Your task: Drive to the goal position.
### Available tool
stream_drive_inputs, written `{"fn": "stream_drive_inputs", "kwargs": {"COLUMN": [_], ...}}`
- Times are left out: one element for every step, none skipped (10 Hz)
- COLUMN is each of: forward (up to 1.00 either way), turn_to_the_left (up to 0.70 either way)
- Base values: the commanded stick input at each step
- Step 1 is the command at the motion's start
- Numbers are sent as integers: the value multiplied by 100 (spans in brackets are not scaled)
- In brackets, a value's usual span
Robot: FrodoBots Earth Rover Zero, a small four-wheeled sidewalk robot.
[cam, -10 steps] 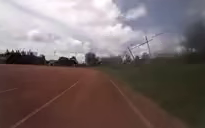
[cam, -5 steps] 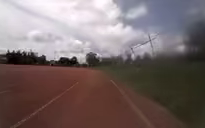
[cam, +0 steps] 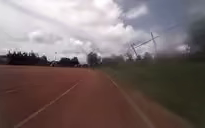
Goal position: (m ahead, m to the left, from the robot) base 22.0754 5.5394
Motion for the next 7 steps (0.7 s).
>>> {"fn": "stream_drive_inputs", "kwargs": {"forward": [70,70,70,70,70,70,70], "turn_to_the_left": [0,0,0,0,0,0,-19]}}
